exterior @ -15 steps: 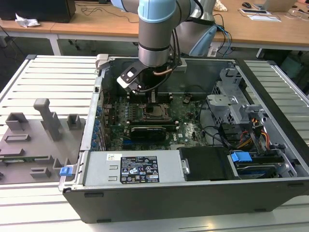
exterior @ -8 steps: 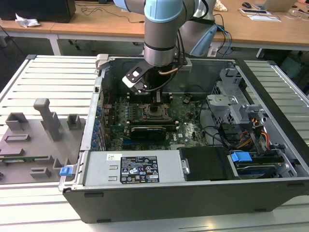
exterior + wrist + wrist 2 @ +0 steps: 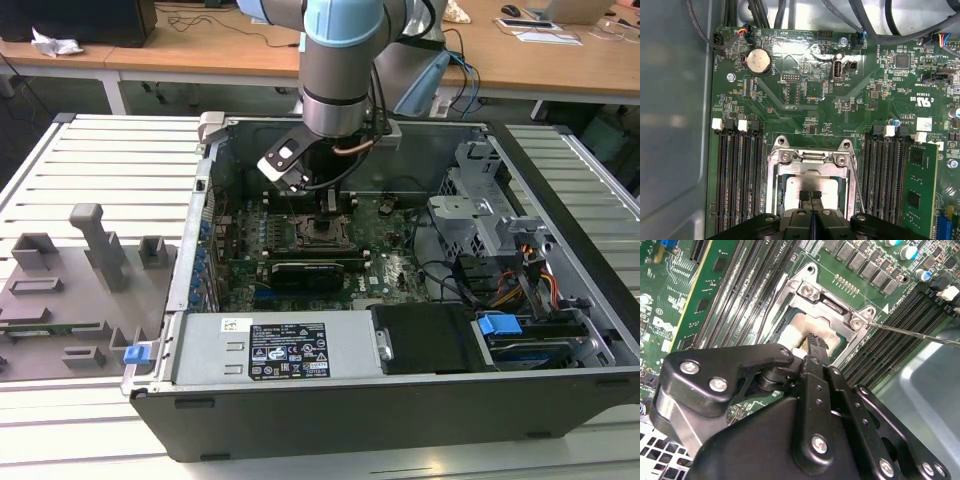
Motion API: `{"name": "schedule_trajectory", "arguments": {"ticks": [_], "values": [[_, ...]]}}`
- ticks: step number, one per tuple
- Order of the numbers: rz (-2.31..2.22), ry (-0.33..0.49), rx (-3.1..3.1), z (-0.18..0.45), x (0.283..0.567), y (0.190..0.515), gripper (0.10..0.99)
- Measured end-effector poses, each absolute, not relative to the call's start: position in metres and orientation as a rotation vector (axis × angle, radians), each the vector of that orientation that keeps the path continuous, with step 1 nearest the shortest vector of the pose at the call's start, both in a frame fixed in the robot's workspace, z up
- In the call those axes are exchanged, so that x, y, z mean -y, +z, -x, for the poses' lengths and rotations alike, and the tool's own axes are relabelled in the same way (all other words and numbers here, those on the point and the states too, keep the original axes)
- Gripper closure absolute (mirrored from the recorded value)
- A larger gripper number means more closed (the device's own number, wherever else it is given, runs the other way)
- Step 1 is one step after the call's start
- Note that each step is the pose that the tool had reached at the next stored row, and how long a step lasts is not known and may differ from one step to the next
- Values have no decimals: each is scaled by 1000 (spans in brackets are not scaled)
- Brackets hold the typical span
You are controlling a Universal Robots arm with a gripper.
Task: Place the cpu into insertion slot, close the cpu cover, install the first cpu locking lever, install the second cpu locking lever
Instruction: 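Install the first cpu locking lever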
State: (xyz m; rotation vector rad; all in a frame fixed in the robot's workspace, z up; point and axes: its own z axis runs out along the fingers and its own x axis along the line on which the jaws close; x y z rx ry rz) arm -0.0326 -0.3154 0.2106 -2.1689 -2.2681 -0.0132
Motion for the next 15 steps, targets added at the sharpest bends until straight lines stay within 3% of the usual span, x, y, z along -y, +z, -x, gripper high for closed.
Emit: {"name": "schedule_trajectory", "arguments": {"ticks": [15], "values": [[2169, -13, 2268, 33, 315, 240, 980]]}}
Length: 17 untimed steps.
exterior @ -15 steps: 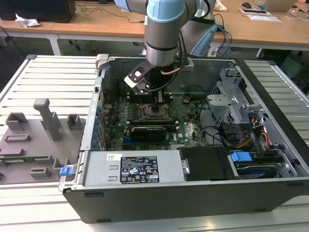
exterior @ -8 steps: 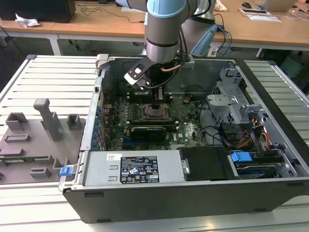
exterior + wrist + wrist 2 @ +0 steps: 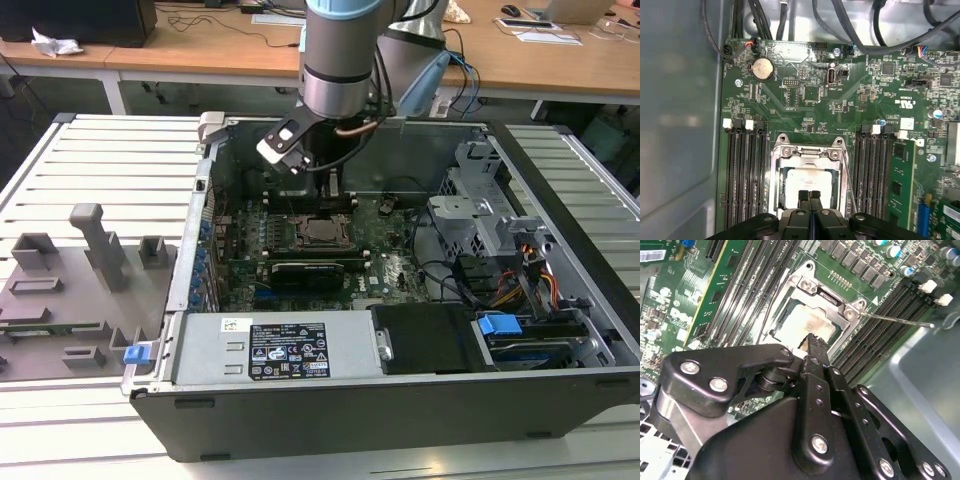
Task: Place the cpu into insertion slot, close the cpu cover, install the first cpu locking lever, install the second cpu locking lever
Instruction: 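Install the first cpu locking lever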
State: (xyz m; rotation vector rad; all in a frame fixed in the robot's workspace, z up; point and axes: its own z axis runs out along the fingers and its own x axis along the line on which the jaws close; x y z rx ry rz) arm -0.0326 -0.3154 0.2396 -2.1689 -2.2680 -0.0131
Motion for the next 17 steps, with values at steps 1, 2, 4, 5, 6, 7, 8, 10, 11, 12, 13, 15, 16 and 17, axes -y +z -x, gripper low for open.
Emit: {"name": "schedule_trajectory", "arguments": {"ticks": [1, 2, 4, 5, 6, 7, 8, 10, 11, 12, 13, 15, 16, 17], "values": [[2169, -13, 2268, 33, 315, 242, 980], [2169, -13, 2268, 33, 315, 246, 980], [2169, -13, 2268, 33, 315, 255, 980], [2169, -13, 2268, 33, 315, 261, 980], [2169, -13, 2268, 33, 315, 266, 980], [2169, -13, 2268, 33, 315, 268, 980], [2167, -13, 2270, 33, 315, 269, 980], [2136, -13, 2299, 33, 315, 269, 980], [2117, -13, 2317, 33, 315, 269, 980], [2095, -13, 2337, 33, 315, 269, 980], [2069, -13, 2359, 33, 315, 269, 980], [2024, -11, 2399, 33, 315, 269, 980], [1982, -10, 2435, 33, 315, 269, 980], [1966, -9, 2447, 33, 315, 269, 980]]}}
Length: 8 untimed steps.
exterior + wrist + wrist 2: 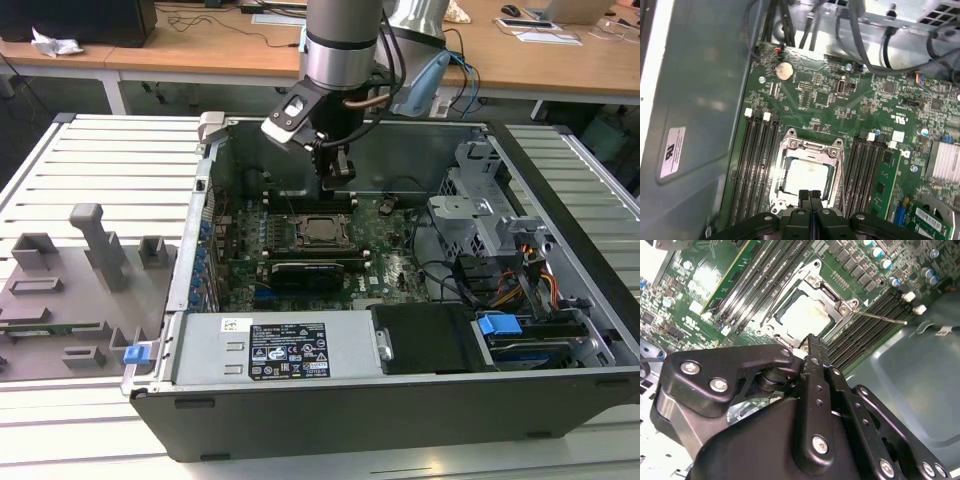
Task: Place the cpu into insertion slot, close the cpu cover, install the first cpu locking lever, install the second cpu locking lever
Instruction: 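Install the first cpu locking lever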
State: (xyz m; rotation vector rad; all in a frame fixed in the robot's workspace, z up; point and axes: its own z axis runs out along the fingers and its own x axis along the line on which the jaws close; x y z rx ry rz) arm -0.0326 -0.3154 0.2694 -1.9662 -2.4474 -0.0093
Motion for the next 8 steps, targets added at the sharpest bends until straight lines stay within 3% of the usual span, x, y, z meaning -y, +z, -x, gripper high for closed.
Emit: {"name": "schedule_trajectory", "arguments": {"ticks": [8], "values": [[1883, -9, 2512, 33, 315, 269, 980]]}}
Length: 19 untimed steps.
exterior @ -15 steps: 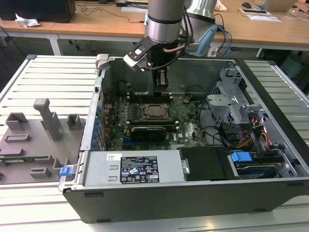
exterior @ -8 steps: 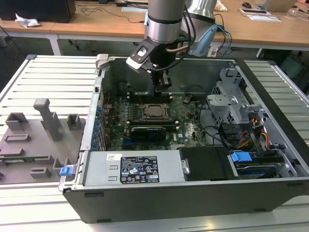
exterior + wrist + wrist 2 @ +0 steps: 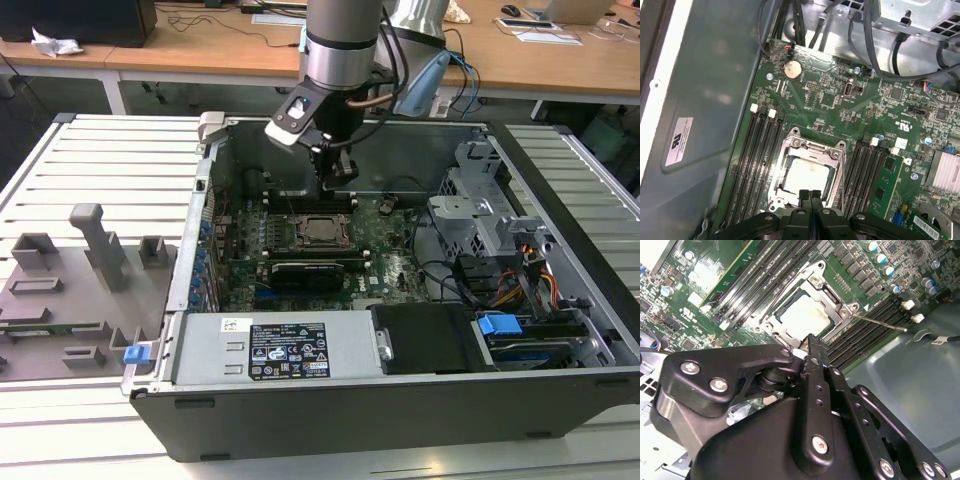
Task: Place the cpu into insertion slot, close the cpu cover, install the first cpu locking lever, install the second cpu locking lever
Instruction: 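Install the first cpu locking lever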
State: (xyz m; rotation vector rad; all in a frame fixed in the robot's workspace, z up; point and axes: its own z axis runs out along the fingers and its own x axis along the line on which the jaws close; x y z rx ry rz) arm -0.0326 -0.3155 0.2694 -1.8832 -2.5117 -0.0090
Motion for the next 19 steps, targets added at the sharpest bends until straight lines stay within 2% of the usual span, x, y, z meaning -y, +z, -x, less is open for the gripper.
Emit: {"name": "schedule_trajectory", "arguments": {"ticks": [19], "values": [[1702, -16, 2633, 33, 316, 270, 980]]}}
